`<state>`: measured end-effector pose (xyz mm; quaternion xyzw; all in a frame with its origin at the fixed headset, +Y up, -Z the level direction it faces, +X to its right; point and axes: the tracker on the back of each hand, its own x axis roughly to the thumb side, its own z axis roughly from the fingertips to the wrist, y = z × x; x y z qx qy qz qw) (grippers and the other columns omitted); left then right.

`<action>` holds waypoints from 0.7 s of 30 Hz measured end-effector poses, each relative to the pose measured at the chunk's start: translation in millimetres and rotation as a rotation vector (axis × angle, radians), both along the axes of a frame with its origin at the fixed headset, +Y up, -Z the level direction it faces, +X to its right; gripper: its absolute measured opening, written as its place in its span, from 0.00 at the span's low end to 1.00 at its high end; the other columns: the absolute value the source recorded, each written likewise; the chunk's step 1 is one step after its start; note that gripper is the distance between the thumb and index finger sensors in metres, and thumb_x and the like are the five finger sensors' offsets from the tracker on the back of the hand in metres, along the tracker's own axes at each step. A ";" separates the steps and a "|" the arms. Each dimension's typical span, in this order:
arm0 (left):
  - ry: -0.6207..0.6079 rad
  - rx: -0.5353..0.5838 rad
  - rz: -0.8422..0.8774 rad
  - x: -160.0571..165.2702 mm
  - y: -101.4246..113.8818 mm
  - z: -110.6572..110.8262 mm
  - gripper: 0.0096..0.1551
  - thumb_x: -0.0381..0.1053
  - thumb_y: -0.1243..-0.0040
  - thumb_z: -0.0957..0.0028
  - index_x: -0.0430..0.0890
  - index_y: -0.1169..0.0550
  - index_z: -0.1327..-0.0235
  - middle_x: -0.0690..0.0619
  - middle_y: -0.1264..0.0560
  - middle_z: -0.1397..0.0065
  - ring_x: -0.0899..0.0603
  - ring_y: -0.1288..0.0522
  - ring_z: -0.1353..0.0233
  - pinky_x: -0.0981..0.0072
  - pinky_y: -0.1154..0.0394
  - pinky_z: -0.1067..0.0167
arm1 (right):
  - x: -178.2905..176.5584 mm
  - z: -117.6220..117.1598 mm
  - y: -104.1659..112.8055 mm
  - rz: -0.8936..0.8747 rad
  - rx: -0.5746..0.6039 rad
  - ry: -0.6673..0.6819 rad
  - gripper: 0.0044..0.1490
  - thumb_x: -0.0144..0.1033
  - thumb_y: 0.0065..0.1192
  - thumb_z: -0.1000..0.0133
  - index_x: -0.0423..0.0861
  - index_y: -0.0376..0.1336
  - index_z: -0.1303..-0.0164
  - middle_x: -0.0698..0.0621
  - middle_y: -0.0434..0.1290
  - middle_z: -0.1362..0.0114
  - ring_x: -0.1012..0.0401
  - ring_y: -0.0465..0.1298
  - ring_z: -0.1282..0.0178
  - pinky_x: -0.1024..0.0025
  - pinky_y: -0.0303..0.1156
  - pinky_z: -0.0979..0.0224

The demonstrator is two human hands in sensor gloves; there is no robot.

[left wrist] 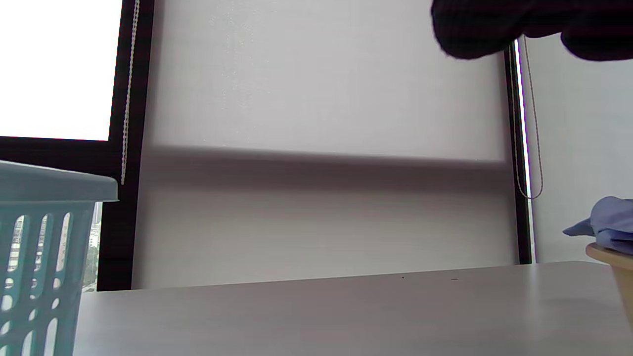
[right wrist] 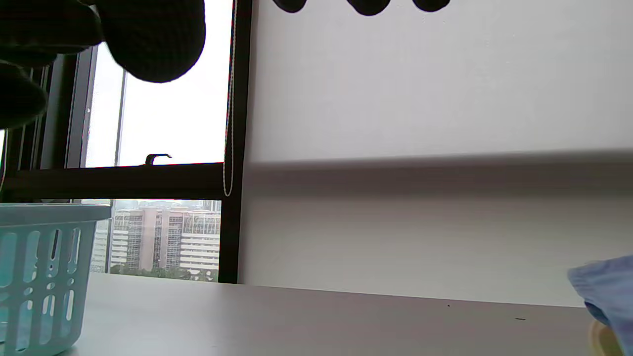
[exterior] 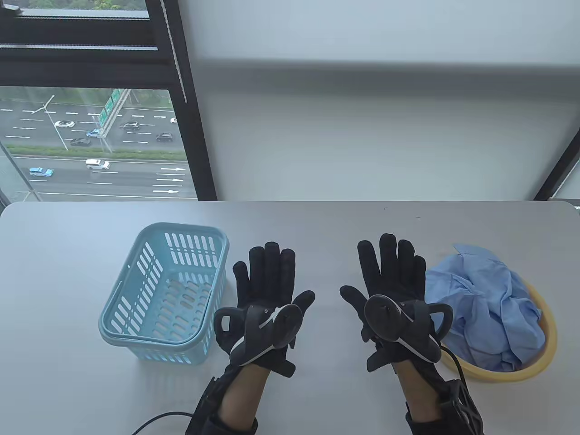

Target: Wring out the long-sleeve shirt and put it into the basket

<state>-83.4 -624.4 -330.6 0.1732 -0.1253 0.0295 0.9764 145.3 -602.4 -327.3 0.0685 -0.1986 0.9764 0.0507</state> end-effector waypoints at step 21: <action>-0.041 -0.121 0.081 -4.8 -3.0 -5.2 0.54 0.76 0.48 0.36 0.49 0.56 0.14 0.46 0.63 0.10 0.32 0.60 0.14 0.36 0.68 0.28 | 191.7 -31.3 -40.4 -0.382 -0.502 -0.465 0.74 0.62 0.83 0.53 0.52 0.36 0.13 0.33 0.36 0.12 0.23 0.40 0.24 0.27 0.40 0.27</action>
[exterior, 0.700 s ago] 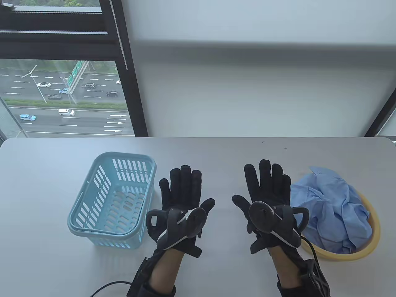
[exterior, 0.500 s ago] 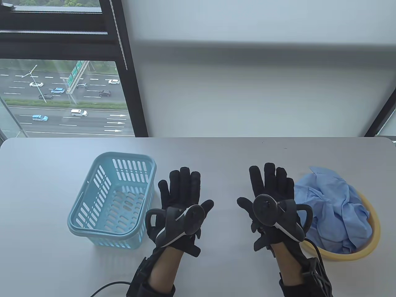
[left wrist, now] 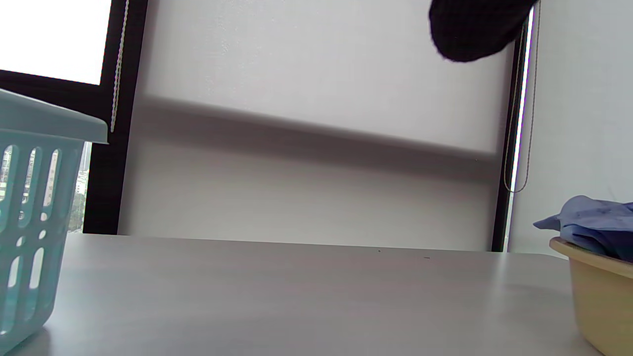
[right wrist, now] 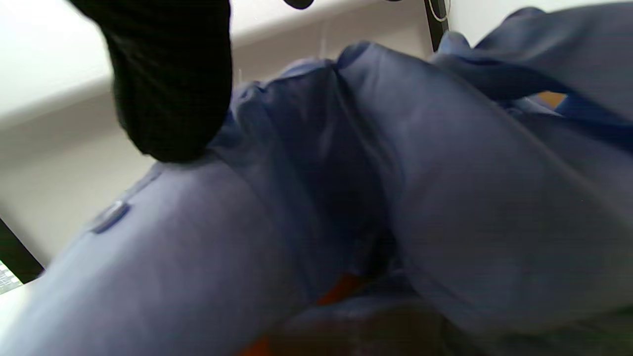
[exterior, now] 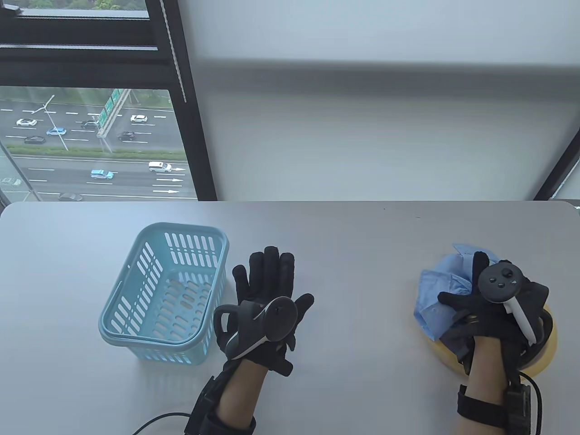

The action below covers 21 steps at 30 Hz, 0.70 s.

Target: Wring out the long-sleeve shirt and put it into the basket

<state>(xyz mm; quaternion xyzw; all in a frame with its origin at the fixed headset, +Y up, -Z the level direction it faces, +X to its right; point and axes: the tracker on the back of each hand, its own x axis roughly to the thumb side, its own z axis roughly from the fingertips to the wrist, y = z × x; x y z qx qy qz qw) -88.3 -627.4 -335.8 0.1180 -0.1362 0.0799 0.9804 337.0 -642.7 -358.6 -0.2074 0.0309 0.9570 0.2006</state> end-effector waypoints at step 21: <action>-0.004 -0.021 0.044 -6.9 1.0 -1.1 0.53 0.76 0.49 0.36 0.49 0.54 0.13 0.45 0.61 0.10 0.31 0.59 0.15 0.36 0.67 0.28 | 38.8 0.5 -20.2 -0.185 0.088 -0.078 0.25 0.45 0.73 0.41 0.56 0.70 0.33 0.56 0.74 0.36 0.63 0.76 0.54 0.52 0.72 0.33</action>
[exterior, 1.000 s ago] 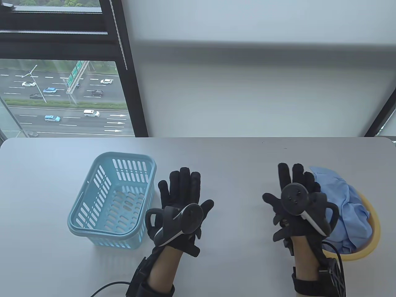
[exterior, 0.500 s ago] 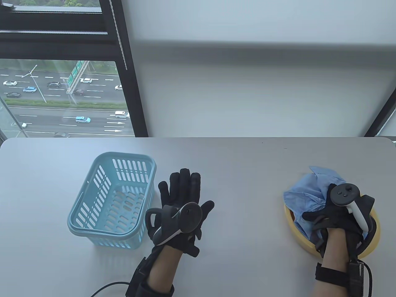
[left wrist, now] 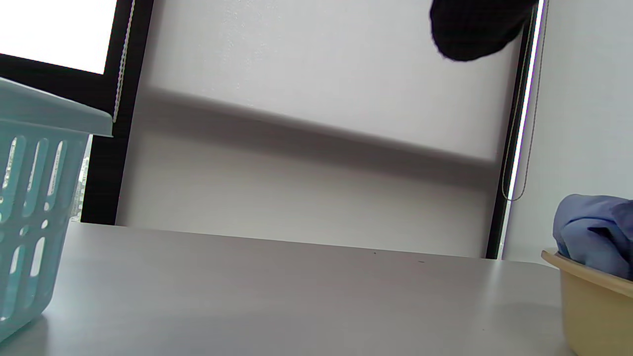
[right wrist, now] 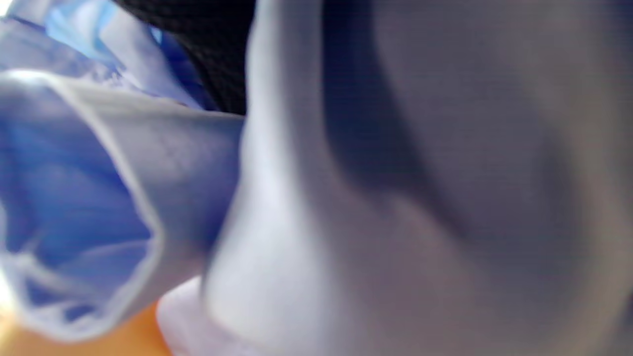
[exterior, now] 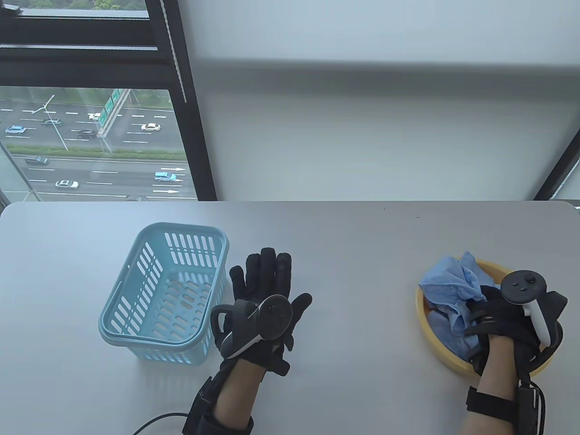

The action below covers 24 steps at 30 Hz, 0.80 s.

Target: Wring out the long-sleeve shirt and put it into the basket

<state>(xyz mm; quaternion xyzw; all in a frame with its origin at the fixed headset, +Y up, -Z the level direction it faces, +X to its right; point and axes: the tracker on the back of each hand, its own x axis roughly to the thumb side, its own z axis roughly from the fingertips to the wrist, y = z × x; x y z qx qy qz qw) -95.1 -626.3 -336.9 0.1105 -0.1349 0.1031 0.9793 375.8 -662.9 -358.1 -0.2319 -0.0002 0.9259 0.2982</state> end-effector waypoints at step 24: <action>-0.109 0.041 0.249 -19.1 22.1 13.0 0.52 0.76 0.49 0.35 0.49 0.53 0.13 0.44 0.59 0.10 0.31 0.57 0.15 0.35 0.66 0.27 | -120.0 39.1 86.3 -0.464 0.632 0.515 0.28 0.62 0.53 0.31 0.61 0.61 0.23 0.55 0.52 0.11 0.45 0.52 0.16 0.40 0.47 0.16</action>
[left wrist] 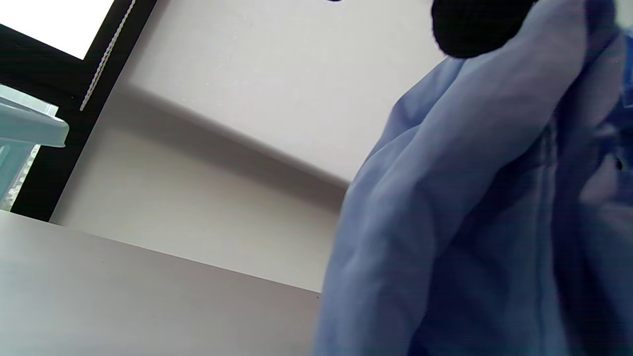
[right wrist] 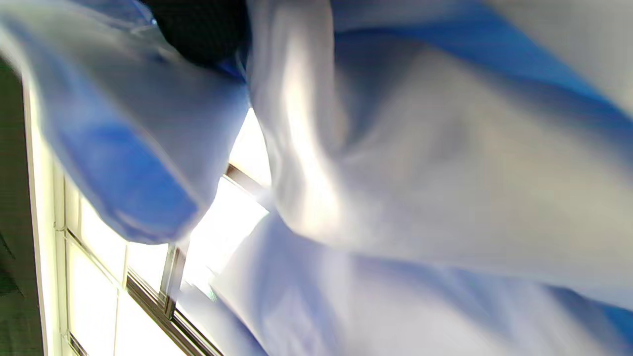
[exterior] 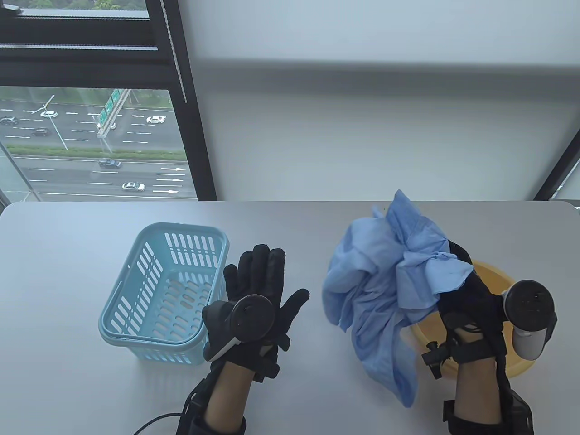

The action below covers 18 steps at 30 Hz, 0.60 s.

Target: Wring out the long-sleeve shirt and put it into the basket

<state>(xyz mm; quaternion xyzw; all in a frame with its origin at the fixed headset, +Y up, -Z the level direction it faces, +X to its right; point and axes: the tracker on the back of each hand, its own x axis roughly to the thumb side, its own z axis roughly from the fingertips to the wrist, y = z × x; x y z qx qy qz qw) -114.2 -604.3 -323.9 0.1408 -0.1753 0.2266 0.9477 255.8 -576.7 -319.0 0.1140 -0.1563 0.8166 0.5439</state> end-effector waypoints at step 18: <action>-0.711 -0.263 0.385 91.1 -33.3 1.8 0.55 0.70 0.29 0.43 0.51 0.45 0.15 0.46 0.36 0.14 0.30 0.48 0.16 0.32 0.60 0.28 | -113.0 41.6 19.1 0.128 0.107 0.443 0.29 0.62 0.52 0.32 0.62 0.62 0.23 0.54 0.53 0.09 0.48 0.46 0.12 0.46 0.37 0.13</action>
